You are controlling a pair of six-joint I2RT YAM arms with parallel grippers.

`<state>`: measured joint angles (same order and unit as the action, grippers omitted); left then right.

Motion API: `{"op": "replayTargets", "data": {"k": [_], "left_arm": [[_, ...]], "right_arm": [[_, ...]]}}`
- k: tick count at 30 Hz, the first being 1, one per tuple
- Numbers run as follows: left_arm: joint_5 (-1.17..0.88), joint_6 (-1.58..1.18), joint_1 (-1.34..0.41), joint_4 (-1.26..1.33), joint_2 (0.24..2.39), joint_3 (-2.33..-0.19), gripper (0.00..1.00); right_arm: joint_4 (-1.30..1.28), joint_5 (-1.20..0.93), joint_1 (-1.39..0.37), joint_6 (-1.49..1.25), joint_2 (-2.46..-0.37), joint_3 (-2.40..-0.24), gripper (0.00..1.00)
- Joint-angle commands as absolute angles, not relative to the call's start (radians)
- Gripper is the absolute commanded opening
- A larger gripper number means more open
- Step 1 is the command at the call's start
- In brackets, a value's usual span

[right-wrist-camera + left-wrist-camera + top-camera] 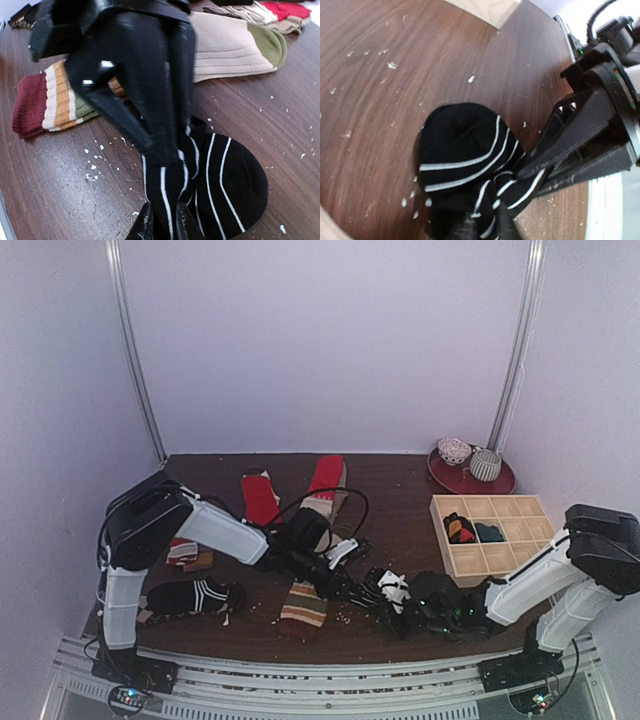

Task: Roll the socks
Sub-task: Roll a pair of socks at the center of the board.

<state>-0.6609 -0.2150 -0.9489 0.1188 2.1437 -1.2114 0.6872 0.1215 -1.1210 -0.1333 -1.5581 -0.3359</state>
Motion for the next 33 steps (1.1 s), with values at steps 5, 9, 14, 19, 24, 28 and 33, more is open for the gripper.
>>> {"op": "replayTargets", "data": {"k": [5,9,14,19,24,28,33], "left_arm": [[-0.509,-0.135,-0.94,0.471,1.952,-0.939,0.58],[-0.56,-0.046,-0.949,0.772,1.893,-0.825,0.62],[-0.637,0.034,-0.965,0.864,1.99,-0.873,0.62],[-0.72,0.019,-0.981,0.906,2.115,-0.938,0.62],[-0.75,0.02,-1.003,0.886,2.181,-0.955,0.6],[-0.761,0.026,-1.007,0.851,2.201,-0.965,0.49],[-0.745,0.081,-1.022,0.716,2.224,-1.013,0.19]], "right_arm": [[0.667,-0.152,-1.005,-0.432,-1.559,-0.217,0.13],[0.706,-0.294,-0.96,-0.514,-1.559,-0.164,0.13],[0.75,-0.433,-0.921,-0.572,-1.584,-0.146,0.13],[0.81,-0.51,-0.876,-0.601,-1.665,-0.144,0.13],[0.867,-0.556,-0.852,-0.605,-1.734,-0.159,0.13],[0.867,-0.57,-0.843,-0.599,-1.75,-0.171,0.13],[0.851,-0.59,-0.82,-0.595,-1.744,-0.177,0.13]]}}
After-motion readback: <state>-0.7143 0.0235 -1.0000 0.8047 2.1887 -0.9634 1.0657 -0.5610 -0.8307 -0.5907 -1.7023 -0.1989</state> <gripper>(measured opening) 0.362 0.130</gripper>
